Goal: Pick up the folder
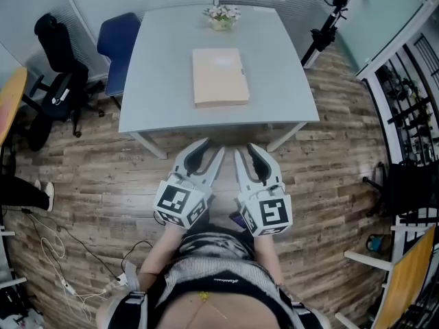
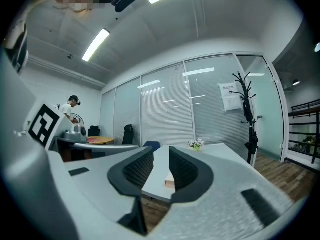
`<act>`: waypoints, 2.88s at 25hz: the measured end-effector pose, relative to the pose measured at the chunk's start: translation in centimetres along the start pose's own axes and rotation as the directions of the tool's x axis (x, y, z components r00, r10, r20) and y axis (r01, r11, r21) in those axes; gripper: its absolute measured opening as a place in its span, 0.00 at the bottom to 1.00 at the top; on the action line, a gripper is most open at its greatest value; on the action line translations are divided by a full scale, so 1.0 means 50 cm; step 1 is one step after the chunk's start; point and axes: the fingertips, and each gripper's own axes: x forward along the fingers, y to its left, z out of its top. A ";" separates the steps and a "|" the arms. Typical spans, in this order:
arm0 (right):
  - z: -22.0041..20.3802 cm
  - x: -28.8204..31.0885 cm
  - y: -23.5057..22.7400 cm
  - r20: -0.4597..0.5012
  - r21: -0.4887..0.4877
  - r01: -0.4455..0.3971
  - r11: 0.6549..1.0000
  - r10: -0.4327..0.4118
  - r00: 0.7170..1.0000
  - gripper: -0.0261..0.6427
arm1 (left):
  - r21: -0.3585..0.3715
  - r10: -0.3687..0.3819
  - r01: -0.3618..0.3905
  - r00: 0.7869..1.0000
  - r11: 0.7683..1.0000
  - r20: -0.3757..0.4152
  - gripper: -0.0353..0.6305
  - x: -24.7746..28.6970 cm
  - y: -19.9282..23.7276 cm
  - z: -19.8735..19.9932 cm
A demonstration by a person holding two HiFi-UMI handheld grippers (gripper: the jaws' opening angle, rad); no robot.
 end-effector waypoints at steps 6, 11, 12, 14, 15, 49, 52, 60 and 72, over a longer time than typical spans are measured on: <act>0.020 0.196 -0.074 -0.003 0.015 0.029 0.999 -0.029 1.000 0.18 | 0.070 -0.024 0.024 1.000 0.997 -0.005 0.22 0.151 0.134 0.041; 0.033 0.331 -0.130 0.000 0.024 0.056 0.998 -0.056 0.998 0.18 | 0.044 -0.053 0.054 0.998 0.998 -0.024 0.22 0.257 0.232 0.058; 0.035 0.354 -0.137 -0.007 0.021 0.055 0.998 -0.055 0.998 0.18 | 0.038 -0.057 0.058 0.998 0.998 -0.031 0.22 0.275 0.248 0.058; 0.035 0.393 -0.146 -0.018 0.020 0.055 0.998 -0.054 0.998 0.18 | 0.029 -0.060 0.062 0.997 0.998 -0.042 0.22 0.301 0.277 0.057; 0.034 0.409 -0.150 -0.021 0.022 0.054 0.998 -0.054 0.998 0.18 | 0.024 -0.061 0.062 0.997 0.998 -0.047 0.22 0.312 0.290 0.056; -0.479 0.734 -0.511 -0.589 0.220 0.177 0.959 -0.014 0.808 0.36 | -0.187 0.254 -0.418 0.790 0.889 -0.558 0.33 0.537 0.731 -0.373; -0.527 0.746 -0.539 -0.624 0.275 0.216 0.937 0.003 0.781 0.41 | -0.227 0.248 -0.458 0.762 0.859 -0.598 0.41 0.536 0.755 -0.411; -0.589 0.769 -0.534 -0.597 0.519 0.194 0.832 0.191 0.779 0.45 | -0.353 0.175 -0.471 0.765 0.809 -0.619 0.42 0.550 0.778 -0.455; -0.535 0.767 -0.530 -0.574 0.456 0.183 0.871 0.130 0.808 0.40 | -0.346 0.191 -0.471 0.773 0.811 -0.604 0.39 0.550 0.755 -0.432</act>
